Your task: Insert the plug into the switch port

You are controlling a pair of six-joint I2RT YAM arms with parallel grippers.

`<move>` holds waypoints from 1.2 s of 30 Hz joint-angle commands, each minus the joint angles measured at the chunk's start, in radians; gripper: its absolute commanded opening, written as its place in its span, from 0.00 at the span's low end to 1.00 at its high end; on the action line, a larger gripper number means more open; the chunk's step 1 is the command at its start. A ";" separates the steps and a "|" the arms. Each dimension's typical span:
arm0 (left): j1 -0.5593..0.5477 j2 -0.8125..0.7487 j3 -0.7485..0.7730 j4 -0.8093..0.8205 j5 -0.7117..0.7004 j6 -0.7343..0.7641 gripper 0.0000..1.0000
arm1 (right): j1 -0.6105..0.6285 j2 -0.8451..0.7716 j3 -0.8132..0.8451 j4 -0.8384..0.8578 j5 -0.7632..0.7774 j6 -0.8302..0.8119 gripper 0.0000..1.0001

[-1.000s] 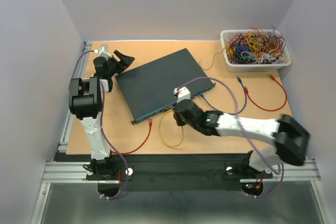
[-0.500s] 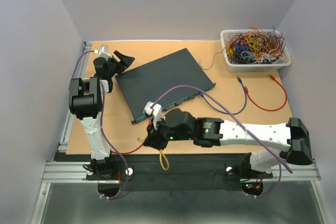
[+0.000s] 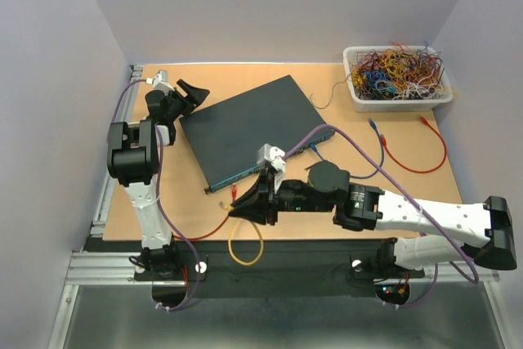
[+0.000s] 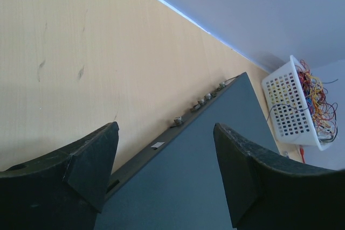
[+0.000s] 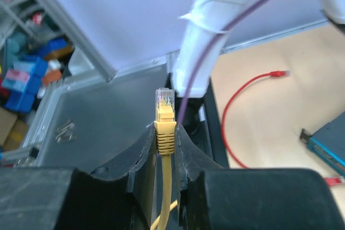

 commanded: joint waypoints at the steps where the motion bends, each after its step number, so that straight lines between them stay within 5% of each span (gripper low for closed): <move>1: 0.000 -0.027 -0.016 0.038 0.016 0.009 0.82 | -0.158 0.011 -0.163 0.190 -0.048 0.055 0.00; 5: 0.000 -0.027 -0.014 0.039 0.019 0.009 0.82 | -0.298 0.050 -0.462 0.466 -0.158 0.254 0.00; 13: -0.001 -0.027 -0.013 0.039 0.017 0.011 0.81 | -0.316 0.189 -0.556 0.448 -0.008 0.306 0.00; 24: -0.003 -0.028 -0.016 0.039 0.016 0.014 0.80 | -0.324 0.454 -0.326 0.100 0.386 0.323 0.00; 36: -0.003 -0.008 0.022 -0.034 0.016 0.015 0.79 | -0.317 0.597 -0.075 -0.059 0.515 0.234 0.00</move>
